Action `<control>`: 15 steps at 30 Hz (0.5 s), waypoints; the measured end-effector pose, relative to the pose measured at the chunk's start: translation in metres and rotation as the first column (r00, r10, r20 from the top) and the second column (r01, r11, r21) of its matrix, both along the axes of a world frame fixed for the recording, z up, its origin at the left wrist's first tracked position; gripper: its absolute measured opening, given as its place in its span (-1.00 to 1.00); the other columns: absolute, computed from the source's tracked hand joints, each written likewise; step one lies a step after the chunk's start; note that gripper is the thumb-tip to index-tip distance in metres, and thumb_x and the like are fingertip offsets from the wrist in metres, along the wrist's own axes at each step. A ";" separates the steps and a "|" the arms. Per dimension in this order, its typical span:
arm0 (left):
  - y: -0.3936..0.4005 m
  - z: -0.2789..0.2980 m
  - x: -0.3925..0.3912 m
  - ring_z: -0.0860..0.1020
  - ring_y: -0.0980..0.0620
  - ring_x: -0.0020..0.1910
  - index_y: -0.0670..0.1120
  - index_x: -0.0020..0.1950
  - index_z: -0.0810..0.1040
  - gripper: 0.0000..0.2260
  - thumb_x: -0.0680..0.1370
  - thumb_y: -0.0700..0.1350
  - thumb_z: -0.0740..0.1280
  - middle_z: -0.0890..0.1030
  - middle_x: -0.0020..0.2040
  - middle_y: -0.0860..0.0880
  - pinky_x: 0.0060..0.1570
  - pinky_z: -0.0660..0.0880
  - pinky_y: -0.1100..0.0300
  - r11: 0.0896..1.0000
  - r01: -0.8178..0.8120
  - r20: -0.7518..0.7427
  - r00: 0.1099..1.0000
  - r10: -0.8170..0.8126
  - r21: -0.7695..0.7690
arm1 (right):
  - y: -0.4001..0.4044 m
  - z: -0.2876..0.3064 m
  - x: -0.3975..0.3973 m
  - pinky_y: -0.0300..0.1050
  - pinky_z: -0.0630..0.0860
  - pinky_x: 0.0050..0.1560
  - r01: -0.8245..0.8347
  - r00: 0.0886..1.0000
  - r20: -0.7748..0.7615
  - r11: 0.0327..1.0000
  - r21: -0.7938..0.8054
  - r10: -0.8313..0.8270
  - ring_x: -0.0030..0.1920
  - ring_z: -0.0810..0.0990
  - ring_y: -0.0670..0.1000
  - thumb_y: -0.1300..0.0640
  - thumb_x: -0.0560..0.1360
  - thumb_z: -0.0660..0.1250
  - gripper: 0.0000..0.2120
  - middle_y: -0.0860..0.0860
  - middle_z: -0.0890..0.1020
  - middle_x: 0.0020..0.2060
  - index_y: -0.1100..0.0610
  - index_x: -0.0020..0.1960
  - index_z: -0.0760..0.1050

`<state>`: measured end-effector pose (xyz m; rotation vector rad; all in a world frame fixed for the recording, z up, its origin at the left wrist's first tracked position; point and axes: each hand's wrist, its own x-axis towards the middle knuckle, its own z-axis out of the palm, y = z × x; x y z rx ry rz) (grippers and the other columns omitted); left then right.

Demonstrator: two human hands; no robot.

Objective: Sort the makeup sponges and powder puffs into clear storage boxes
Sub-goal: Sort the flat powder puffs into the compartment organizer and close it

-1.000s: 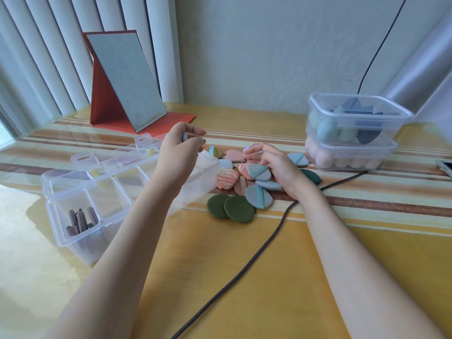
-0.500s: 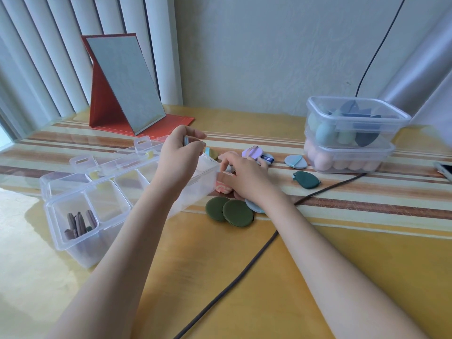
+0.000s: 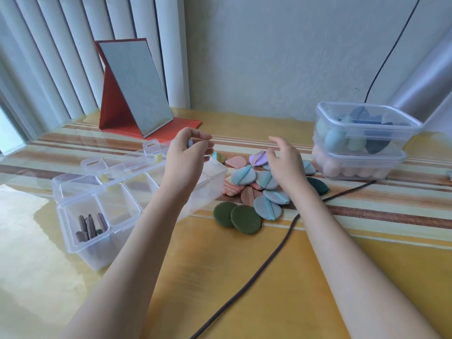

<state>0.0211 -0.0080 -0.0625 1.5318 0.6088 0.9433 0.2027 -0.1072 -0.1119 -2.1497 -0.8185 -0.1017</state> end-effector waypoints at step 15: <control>-0.001 0.003 0.001 0.64 -0.03 0.06 -0.15 -0.04 0.61 -0.84 0.61 -0.15 0.25 0.63 0.08 -0.13 -0.10 0.64 0.08 0.916 0.127 0.172 0.983 -0.065 -0.381 | -0.008 0.055 0.005 -0.30 0.42 -0.30 0.065 0.992 -0.103 0.993 -0.102 -0.075 -0.21 0.54 0.04 0.17 0.51 0.39 -0.73 0.09 0.57 0.10 0.14 0.20 0.51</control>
